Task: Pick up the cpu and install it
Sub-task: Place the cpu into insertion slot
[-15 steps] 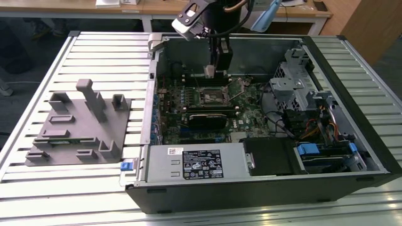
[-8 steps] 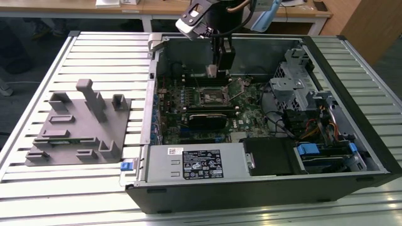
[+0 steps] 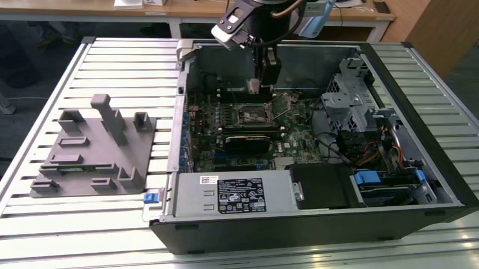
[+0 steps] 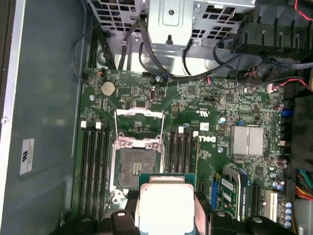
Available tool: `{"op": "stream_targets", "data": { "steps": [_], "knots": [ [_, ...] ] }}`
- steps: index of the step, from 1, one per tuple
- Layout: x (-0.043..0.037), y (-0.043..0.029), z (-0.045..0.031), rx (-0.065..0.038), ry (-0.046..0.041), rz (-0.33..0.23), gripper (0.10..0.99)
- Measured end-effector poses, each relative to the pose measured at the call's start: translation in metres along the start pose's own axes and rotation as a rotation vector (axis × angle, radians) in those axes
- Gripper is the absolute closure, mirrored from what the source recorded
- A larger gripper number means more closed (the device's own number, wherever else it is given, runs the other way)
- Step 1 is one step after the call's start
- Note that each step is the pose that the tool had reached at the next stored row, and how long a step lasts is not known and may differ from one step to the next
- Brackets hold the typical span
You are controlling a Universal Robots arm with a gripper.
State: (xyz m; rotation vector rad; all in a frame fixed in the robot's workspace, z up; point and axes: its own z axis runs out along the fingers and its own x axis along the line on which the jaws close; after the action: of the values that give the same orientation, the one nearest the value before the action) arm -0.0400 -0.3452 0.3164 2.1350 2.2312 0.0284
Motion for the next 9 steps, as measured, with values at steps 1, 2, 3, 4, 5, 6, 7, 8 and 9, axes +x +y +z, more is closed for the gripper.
{"op": "stream_targets", "data": {
  "steps": [1,2,3,4,5,6,7,8,9],
  "knots": [
    [0.0001,0.0006,0.0009,0.0,-0.0004,0.008,0.553],
    [0.0002,0.0012,0.0019,0.0,-0.0008,0.015,0.553],
    [0.0007,0.0016,0.003,0.001,-0.001,0.019,0.553],
    [0.0012,0.0016,0.0044,0.001,-0.001,0.021,0.553],
    [0.0019,0.0016,0.0057,0.001,-0.0011,0.021,0.553],
    [0.0027,0.0016,0.0072,0.001,-0.001,0.021,0.553],
    [0.0034,0.0016,0.0089,0.001,-0.001,0.021,0.553],
    [0.0046,0.0017,0.0106,0.001,-0.0011,0.021,0.553],
    [0.0056,0.0017,0.0124,0.001,-0.001,0.021,0.553]
  ]
}}
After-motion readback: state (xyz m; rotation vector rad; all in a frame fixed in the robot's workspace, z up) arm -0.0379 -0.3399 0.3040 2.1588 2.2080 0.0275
